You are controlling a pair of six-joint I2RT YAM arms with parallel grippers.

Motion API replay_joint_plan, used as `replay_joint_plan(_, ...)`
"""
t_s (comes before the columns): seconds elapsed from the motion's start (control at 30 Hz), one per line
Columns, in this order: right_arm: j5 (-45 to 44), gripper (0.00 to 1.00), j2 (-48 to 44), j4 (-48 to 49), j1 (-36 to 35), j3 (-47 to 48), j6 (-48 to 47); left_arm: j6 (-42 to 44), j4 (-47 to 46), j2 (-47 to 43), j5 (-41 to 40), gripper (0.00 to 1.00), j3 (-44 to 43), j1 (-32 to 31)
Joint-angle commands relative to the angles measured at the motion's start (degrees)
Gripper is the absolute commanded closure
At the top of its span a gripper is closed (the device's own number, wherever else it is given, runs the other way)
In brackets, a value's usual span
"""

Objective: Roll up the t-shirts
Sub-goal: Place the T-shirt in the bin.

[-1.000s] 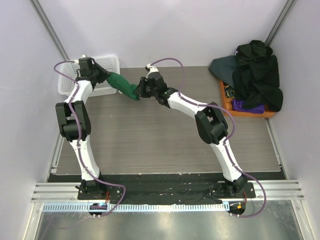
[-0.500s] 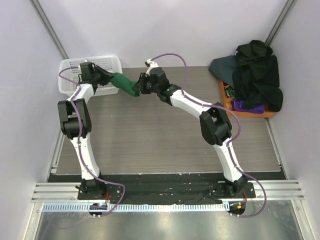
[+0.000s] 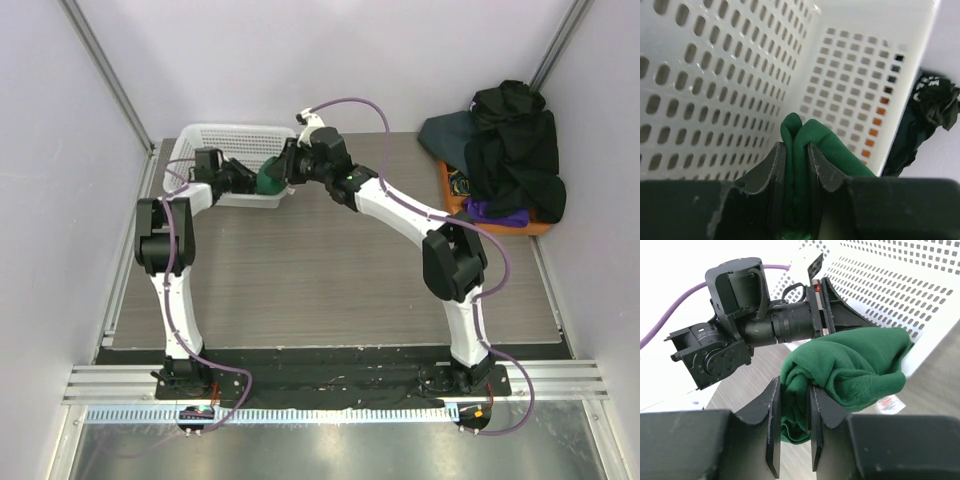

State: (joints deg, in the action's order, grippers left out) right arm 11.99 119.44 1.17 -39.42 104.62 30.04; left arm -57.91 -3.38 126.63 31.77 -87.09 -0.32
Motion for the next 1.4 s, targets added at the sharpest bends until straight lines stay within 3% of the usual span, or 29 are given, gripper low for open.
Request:
replay_joint_plan(0.0,0.0,0.99,-12.8,5.9,-1.5,-4.2,-0.4,-0.5,-2.6,-6.4,1.2,1.0,5.4,-5.0)
replay_joint_plan(0.27,-10.5,0.99,-23.6,-3.4,-0.4,-13.7,-0.4,-1.0,-2.1,-13.9,-0.6,1.0,7.9,-12.1)
replay_joint_plan(0.37,-10.8,0.99,-26.7,-4.4,1.4,-17.3,2.4,-0.1,-1.7,-18.5,-4.2,1.0,10.2,-13.7)
replay_joint_plan(0.53,-6.7,0.99,-25.8,-6.4,3.2,-17.3,4.5,7.1,9.1,-24.5,-12.6,1.0,8.0,-11.8)
replay_joint_plan(0.83,4.4,0.99,-10.6,-12.1,6.0,-4.1,10.6,12.4,15.4,-27.8,-18.9,1.0,5.4,-2.1)
replay_joint_plan(1.07,8.0,0.99,3.9,-17.2,6.3,9.2,11.6,14.7,15.5,-25.1,-22.5,1.0,4.6,0.1)
replay_joint_plan(1.37,11.3,0.99,13.6,-22.9,6.7,13.8,12.9,18.8,23.6,-20.5,-24.9,1.0,-0.7,1.7)
